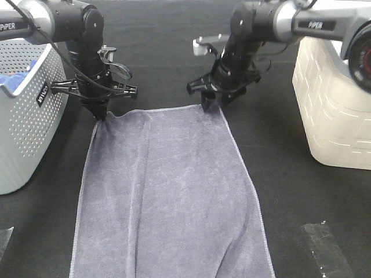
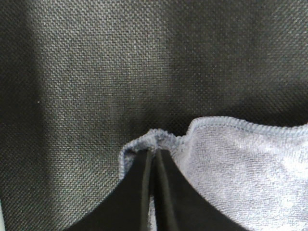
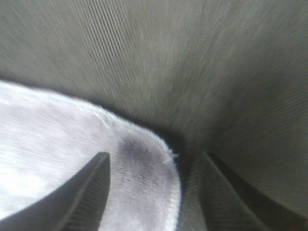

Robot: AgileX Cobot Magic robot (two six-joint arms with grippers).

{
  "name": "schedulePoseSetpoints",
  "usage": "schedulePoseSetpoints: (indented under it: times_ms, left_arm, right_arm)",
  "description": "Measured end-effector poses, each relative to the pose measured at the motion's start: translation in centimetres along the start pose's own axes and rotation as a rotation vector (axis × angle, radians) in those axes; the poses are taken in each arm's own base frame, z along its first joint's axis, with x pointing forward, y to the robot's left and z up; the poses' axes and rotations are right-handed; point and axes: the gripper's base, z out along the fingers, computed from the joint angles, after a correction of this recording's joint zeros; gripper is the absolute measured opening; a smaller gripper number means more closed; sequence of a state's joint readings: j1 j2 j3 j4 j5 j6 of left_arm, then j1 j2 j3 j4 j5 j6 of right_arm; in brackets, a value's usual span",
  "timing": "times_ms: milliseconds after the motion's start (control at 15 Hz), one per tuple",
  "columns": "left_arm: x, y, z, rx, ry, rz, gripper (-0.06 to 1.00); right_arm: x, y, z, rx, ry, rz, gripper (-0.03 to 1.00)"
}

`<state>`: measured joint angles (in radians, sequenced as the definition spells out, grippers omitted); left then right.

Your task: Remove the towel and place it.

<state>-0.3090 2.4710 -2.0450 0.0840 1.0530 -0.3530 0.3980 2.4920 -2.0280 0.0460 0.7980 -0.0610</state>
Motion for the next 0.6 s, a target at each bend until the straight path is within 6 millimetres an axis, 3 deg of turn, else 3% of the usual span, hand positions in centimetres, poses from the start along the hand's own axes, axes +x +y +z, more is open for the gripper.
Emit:
schedulePoseSetpoints:
  times_ms: [67, 333, 600]
  left_arm:
    - [0.0, 0.0, 0.0, 0.0, 0.0, 0.0, 0.01]
    - [0.0, 0.0, 0.0, 0.0, 0.0, 0.002, 0.01]
    - [0.0, 0.0, 0.0, 0.0, 0.0, 0.013, 0.01]
  right_arm:
    - [0.24, -0.04, 0.49, 0.003, 0.017, -0.004, 0.47]
    - [0.34, -0.03, 0.53, 0.001, 0.027, -0.011, 0.02]
    - [0.39, -0.24, 0.33, 0.025, 0.037, -0.023, 0.0]
